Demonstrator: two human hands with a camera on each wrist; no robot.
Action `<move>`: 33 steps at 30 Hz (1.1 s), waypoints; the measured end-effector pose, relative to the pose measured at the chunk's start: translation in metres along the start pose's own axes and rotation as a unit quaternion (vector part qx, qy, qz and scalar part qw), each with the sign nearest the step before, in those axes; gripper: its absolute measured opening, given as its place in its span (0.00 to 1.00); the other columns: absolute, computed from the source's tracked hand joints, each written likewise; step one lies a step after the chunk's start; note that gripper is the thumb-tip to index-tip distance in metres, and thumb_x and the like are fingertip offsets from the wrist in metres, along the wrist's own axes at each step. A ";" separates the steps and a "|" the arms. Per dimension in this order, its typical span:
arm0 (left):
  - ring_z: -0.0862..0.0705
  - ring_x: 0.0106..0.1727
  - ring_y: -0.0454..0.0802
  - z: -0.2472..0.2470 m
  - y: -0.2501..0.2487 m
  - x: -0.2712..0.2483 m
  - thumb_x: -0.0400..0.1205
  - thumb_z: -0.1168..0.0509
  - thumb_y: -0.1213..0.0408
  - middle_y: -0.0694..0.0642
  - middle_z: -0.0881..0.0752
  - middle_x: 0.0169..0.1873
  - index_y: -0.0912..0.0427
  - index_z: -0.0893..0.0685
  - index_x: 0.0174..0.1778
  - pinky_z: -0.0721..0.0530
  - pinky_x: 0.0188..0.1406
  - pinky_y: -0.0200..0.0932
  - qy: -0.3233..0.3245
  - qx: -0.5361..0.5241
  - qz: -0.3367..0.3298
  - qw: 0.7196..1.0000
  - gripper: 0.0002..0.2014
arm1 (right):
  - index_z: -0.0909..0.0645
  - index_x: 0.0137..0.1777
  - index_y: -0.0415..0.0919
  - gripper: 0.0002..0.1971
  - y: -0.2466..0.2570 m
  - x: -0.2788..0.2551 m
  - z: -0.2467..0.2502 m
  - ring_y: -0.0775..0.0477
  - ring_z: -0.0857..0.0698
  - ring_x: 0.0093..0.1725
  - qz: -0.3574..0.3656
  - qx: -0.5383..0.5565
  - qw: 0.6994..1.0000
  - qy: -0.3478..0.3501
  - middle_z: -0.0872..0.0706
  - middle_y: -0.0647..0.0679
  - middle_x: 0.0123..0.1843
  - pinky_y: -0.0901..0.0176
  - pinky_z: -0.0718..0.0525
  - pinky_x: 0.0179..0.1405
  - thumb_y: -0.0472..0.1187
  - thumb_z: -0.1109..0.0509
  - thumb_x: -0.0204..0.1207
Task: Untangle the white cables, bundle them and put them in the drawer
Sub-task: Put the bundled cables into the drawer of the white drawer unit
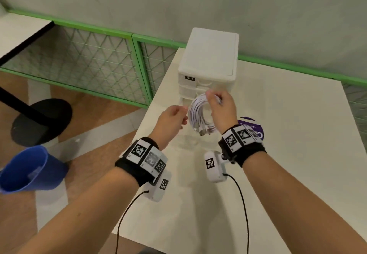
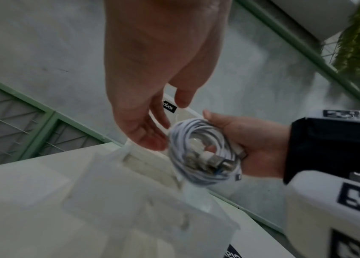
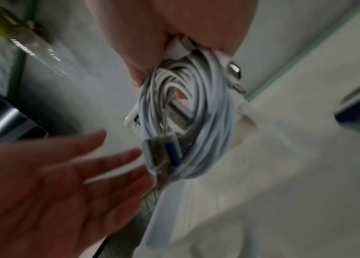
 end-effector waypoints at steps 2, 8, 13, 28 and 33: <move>0.16 0.45 0.49 -0.005 -0.007 0.011 0.86 0.43 0.51 0.55 0.15 0.48 0.57 0.22 0.61 0.20 0.44 0.35 0.001 0.057 -0.040 0.998 0.15 | 0.23 0.50 0.43 0.11 -0.005 0.000 -0.014 0.50 0.19 0.38 -0.051 0.063 0.996 -0.022 0.18 0.49 0.42 0.63 0.16 0.46 0.52 0.37 0.80; 0.18 0.59 0.65 -0.025 -0.006 0.044 0.86 0.43 0.65 0.68 0.18 0.61 0.62 0.40 0.78 0.23 0.51 0.49 0.078 0.322 -0.063 0.941 0.24 | 0.22 0.56 0.35 0.18 -0.023 0.009 -0.030 0.44 0.20 0.40 -0.178 0.114 0.977 -0.036 0.19 0.43 0.41 0.56 0.24 0.44 0.49 0.45 0.84; 0.19 0.62 0.64 -0.041 -0.004 0.058 0.84 0.43 0.70 0.68 0.19 0.62 0.69 0.32 0.68 0.27 0.48 0.44 0.082 0.478 -0.057 0.873 0.17 | 0.25 0.65 0.28 0.21 -0.031 0.009 -0.028 0.35 0.22 0.62 -0.198 0.009 0.980 0.011 0.20 0.33 0.63 0.53 0.26 0.60 0.41 0.53 0.86; 0.24 0.65 0.60 -0.055 0.003 0.071 0.82 0.45 0.71 0.67 0.27 0.67 0.71 0.32 0.68 0.26 0.60 0.44 0.031 0.531 -0.063 0.844 0.18 | 0.53 0.82 0.35 0.33 -0.028 -0.018 -0.018 0.43 0.45 0.83 0.003 -0.331 0.917 0.224 0.50 0.40 0.84 0.58 0.44 0.79 0.27 0.46 0.78; 0.28 0.68 0.62 -0.057 -0.001 0.061 0.81 0.44 0.63 0.68 0.29 0.70 0.72 0.31 0.70 0.29 0.66 0.47 0.027 0.518 -0.071 0.852 0.23 | 0.59 0.82 0.34 0.31 -0.041 -0.032 -0.021 0.45 0.58 0.84 0.070 -0.439 0.868 0.222 0.58 0.40 0.85 0.53 0.59 0.81 0.36 0.48 0.83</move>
Point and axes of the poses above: each hand's wrist, its own x-axis towards the middle knuckle, its own z-axis out of the back of the hand, y = z × x, the point moved 2 cm from there along x, towards the middle knuckle
